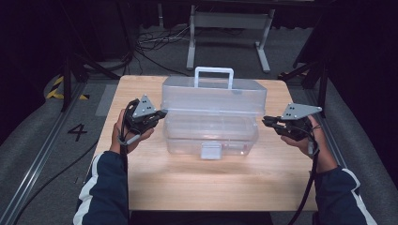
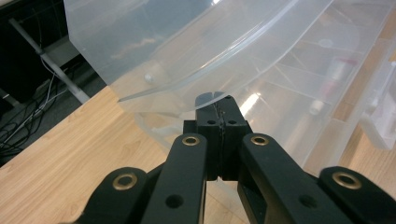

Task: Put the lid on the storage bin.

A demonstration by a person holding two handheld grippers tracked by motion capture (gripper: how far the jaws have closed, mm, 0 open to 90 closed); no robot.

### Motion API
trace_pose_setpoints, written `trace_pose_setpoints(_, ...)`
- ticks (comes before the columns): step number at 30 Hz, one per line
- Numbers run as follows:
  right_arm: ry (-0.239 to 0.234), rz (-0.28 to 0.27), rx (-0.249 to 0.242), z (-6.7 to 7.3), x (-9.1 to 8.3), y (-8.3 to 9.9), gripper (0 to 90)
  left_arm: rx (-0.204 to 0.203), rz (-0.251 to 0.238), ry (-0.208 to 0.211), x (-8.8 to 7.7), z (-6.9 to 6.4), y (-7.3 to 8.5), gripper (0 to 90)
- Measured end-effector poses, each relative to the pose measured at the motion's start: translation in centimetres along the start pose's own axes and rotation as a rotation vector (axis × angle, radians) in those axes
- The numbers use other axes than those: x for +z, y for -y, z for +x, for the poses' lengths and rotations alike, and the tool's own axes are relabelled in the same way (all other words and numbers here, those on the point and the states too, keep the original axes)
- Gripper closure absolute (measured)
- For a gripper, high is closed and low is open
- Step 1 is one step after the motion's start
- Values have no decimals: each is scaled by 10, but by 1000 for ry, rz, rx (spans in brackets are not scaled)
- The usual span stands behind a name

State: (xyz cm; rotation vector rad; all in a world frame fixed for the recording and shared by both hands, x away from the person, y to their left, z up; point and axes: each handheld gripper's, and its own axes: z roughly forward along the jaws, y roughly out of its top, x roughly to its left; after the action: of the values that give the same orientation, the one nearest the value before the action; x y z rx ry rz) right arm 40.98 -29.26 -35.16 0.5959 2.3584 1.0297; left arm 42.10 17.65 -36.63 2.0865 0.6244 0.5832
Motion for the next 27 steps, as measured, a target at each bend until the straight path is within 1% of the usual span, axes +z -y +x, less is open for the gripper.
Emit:
trace_pose_setpoints(1,-2,0,2,0,0,0,828,0,5,2,0,-1,1,900)
trace_pose_setpoints(3,4,1,6,0,1,1,822,21,29,-6,0,-4,1,900)
trace_pose_setpoints(5,3,2,8,0,1,2,822,29,41,-2,0,-6,3,900)
trace_pose_setpoints(9,2,4,13,1,1,3,817,24,47,5,0,-7,7,900)
trace_pose_setpoints(11,6,8,15,2,1,4,808,12,41,12,-1,-8,10,900)
trace_pose_setpoints(16,-9,20,11,5,4,7,802,25,57,8,-1,-11,14,900)
trace_pose_setpoints(19,-6,26,10,6,4,8,798,29,64,6,0,-12,15,900)
trace_pose_setpoints(20,-6,29,12,6,5,8,794,36,76,12,0,-12,16,900)
trace_pose_setpoints(22,4,28,24,7,6,10,792,44,89,11,0,-13,16,900)
trace_pose_setpoints(24,1,26,32,7,6,12,787,49,96,13,-1,-13,17,900)
trace_pose_setpoints(27,-6,37,35,9,7,15,780,53,107,10,0,-13,20,900)
